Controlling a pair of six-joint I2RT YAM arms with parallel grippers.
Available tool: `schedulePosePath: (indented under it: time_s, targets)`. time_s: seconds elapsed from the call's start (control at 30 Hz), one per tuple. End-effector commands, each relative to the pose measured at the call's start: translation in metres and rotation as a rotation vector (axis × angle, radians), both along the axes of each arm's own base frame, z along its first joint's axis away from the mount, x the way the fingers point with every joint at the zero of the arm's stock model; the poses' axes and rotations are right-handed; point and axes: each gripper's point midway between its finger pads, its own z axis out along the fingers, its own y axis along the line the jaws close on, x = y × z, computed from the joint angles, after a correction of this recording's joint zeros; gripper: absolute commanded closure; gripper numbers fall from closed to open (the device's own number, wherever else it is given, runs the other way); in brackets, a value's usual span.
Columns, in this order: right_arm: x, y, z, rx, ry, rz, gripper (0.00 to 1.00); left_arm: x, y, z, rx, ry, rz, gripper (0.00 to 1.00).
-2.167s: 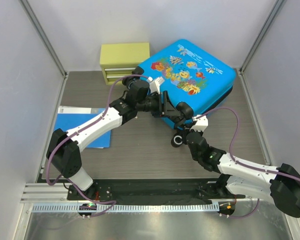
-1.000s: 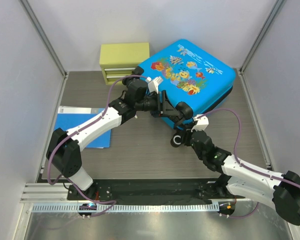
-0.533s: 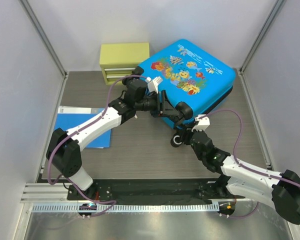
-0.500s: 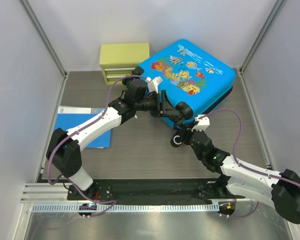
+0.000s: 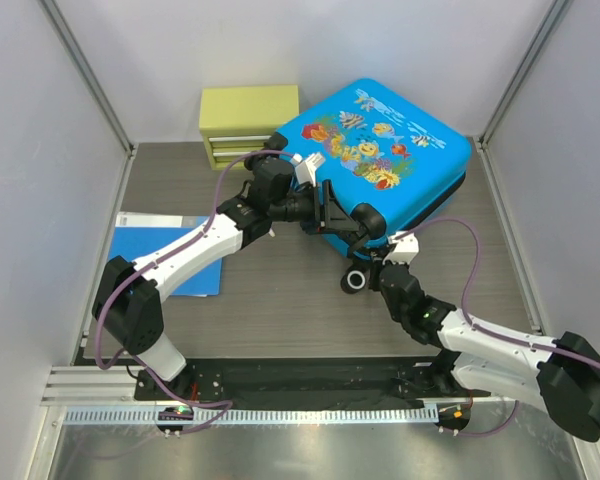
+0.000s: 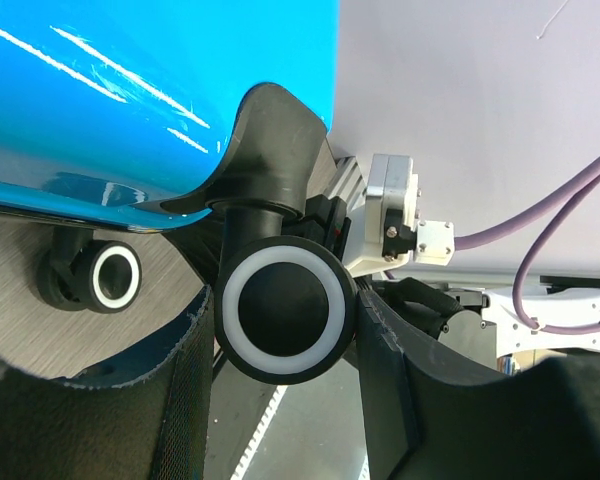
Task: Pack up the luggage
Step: Zip the luggage at the center of the board.
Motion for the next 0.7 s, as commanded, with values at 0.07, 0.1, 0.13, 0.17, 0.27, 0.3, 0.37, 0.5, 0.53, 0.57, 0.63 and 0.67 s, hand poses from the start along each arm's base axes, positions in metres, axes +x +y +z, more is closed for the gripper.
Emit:
schedulePosePath:
  time_s: [0.07,0.1,0.13,0.17,0.27,0.3,0.37,0.5,0.53,0.57,0.63,0.67]
  targets:
    - [0.012,-0.023,0.056,0.137,-0.165,-0.155,0.99,0.079,0.037,0.049,-0.063,-0.252,0.264,1.0]
    - [0.007,-0.031,0.059,0.139,-0.171,-0.178,0.99,0.079,0.038,0.05,-0.064,-0.254,0.265,1.0]
    - [0.005,-0.035,0.06,0.143,-0.173,-0.19,0.99,0.079,0.038,0.049,-0.063,-0.254,0.265,1.0]
    - [0.002,-0.039,0.059,0.146,-0.173,-0.202,0.99,0.08,0.04,0.048,-0.062,-0.252,0.268,1.0]
    - [-0.005,-0.052,0.063,0.145,-0.193,-0.226,0.99,0.08,0.041,0.048,-0.062,-0.253,0.269,1.0]
    - [-0.006,-0.054,0.062,0.135,-0.191,-0.229,0.99,0.08,0.042,0.05,-0.065,-0.256,0.27,1.0]
    - [-0.008,-0.057,0.061,0.135,-0.193,-0.234,0.99,0.08,0.043,0.05,-0.065,-0.256,0.271,1.0]
    - [-0.007,-0.034,0.061,0.143,-0.182,-0.112,0.99,0.08,0.043,0.051,-0.065,-0.256,0.271,1.0]
    - [-0.008,-0.021,0.058,0.143,-0.161,-0.042,0.98,0.081,0.043,0.049,-0.062,-0.256,0.272,1.0]
    - [-0.007,-0.013,0.056,0.146,-0.144,-0.011,0.93,0.081,0.043,0.049,-0.061,-0.257,0.272,1.0]
    - [-0.008,-0.005,0.05,0.132,-0.102,0.022,0.79,0.081,0.043,0.048,-0.06,-0.253,0.272,1.0]
    - [-0.006,0.002,0.049,0.131,-0.08,0.041,0.74,0.081,0.043,0.047,-0.059,-0.252,0.272,1.0]
